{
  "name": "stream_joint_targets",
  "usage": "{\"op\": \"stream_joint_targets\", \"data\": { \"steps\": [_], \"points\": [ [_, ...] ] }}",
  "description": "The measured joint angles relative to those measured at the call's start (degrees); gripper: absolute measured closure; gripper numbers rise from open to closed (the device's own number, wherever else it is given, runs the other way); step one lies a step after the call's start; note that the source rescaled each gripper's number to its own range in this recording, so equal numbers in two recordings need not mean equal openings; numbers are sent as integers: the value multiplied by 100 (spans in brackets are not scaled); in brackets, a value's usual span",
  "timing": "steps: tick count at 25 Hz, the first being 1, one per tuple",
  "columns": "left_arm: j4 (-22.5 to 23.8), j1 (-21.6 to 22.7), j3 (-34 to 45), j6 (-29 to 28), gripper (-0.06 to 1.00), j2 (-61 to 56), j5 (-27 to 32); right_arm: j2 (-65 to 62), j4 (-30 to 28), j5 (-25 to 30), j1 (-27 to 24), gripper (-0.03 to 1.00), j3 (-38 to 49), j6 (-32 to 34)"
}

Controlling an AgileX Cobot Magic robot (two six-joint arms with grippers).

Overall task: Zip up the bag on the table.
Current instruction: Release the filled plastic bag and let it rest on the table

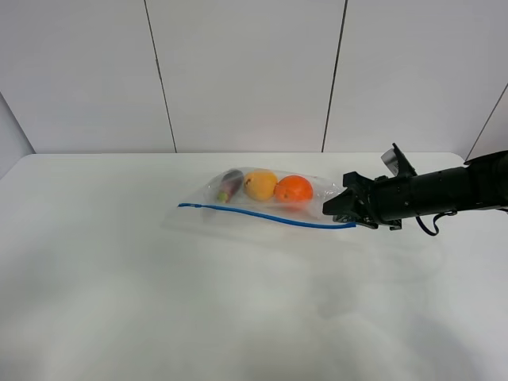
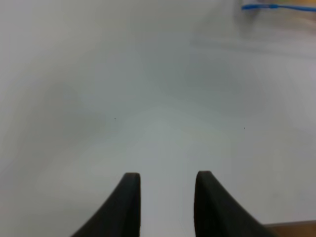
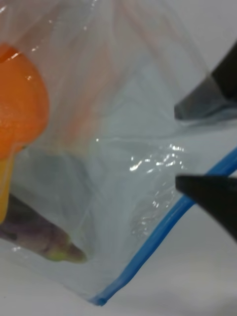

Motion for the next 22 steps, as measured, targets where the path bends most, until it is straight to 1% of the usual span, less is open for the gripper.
{"op": "stream_joint_targets", "data": {
  "steps": [2, 4, 6, 9, 16, 22],
  "points": [
    [0, 0, 0, 0, 17, 0, 0, 0, 0, 0, 0, 15, 0, -20],
    [0, 0, 0, 0, 17, 0, 0, 0, 0, 0, 0, 5, 0, -20],
    [0, 0, 0, 0, 17, 0, 0, 0, 0, 0, 0, -1, 0, -20],
    [0, 0, 0, -1, 17, 0, 0, 0, 0, 0, 0, -3, 0, -25],
    [0, 0, 0, -6, 17, 0, 0, 0, -26, -45, 0, -3, 0, -64],
    [0, 0, 0, -6, 17, 0, 0, 0, -351, -391, 0, -3, 0, -29]
  ]
}}
